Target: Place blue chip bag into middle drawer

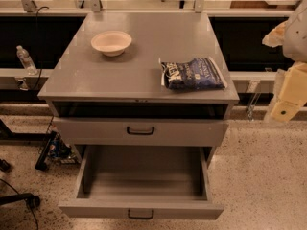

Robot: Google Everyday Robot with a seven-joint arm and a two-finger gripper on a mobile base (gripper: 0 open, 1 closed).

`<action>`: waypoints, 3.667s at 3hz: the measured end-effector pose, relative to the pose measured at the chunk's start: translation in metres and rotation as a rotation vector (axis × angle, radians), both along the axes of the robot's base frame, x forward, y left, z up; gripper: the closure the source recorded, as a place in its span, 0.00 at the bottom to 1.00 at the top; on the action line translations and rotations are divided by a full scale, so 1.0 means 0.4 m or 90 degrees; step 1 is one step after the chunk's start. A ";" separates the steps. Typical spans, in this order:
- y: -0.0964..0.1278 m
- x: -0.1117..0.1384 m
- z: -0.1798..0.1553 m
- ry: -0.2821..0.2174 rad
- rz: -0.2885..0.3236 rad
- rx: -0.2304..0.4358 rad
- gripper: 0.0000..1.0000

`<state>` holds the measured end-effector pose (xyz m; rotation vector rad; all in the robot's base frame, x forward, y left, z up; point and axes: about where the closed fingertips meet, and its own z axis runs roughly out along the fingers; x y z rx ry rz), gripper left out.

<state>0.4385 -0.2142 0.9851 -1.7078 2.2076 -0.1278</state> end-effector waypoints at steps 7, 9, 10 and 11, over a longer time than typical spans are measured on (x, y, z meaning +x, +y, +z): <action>0.269 0.451 -0.210 0.037 0.088 0.071 0.00; 0.293 0.516 -0.298 0.071 0.069 0.044 0.00; 0.283 0.526 -0.330 0.088 0.063 0.045 0.00; 0.286 0.530 -0.358 0.101 0.069 0.048 0.21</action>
Offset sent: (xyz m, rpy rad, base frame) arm 0.0607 -0.0026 -0.0238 0.0732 -0.0036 0.0683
